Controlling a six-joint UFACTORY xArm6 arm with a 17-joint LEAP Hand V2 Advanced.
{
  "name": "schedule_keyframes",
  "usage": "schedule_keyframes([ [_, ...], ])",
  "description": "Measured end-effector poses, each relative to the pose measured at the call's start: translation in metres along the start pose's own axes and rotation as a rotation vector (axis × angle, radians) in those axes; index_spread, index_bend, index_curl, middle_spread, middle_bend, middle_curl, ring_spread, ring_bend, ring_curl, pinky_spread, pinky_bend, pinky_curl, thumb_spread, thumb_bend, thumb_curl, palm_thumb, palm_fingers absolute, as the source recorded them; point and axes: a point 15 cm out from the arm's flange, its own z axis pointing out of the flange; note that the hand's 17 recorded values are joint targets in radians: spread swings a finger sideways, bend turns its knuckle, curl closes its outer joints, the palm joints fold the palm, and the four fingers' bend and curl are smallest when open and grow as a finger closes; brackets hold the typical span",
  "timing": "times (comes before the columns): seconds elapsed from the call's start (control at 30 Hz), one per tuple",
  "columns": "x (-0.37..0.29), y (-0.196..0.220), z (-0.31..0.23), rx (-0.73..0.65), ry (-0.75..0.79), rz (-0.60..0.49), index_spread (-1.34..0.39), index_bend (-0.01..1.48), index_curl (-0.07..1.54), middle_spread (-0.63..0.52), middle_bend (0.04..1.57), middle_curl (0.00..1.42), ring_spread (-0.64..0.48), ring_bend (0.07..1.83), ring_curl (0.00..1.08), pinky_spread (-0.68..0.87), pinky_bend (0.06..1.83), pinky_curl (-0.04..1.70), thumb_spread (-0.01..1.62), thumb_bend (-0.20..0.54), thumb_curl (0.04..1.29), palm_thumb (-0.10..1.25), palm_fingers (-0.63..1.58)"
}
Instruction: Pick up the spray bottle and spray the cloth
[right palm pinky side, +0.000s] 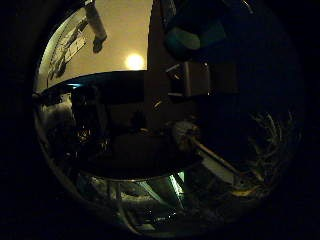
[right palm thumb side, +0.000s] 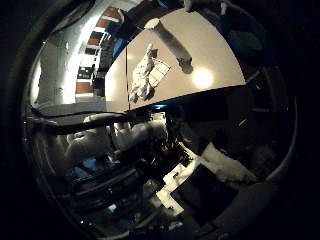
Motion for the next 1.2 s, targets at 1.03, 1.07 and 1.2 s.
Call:
schedule_keyframes([
  [1.03, -0.017, -0.042, 0.076, 0.294, -0.381, 0.242, -0.28, 0.16, 0.28, 0.02, 0.30, 0.37, 0.17, 0.47, 0.24, 0.35, 0.43, 0.27, 0.98, -0.027, 0.31, 0.63, 0.25],
  [1.07, -0.018, -0.045, 0.080, 0.312, -0.403, 0.249, -0.28, 0.16, 0.28, 0.02, 0.30, 0.37, 0.17, 0.47, 0.24, 0.35, 0.44, 0.27, 0.97, -0.027, 0.31, 0.63, 0.25],
  [1.2, -0.013, -0.049, 0.092, 0.351, -0.453, 0.276, -0.26, 0.15, 0.27, 0.03, 0.30, 0.38, 0.18, 0.48, 0.25, 0.35, 0.46, 0.27, 0.96, -0.031, 0.31, 0.61, 0.22],
])
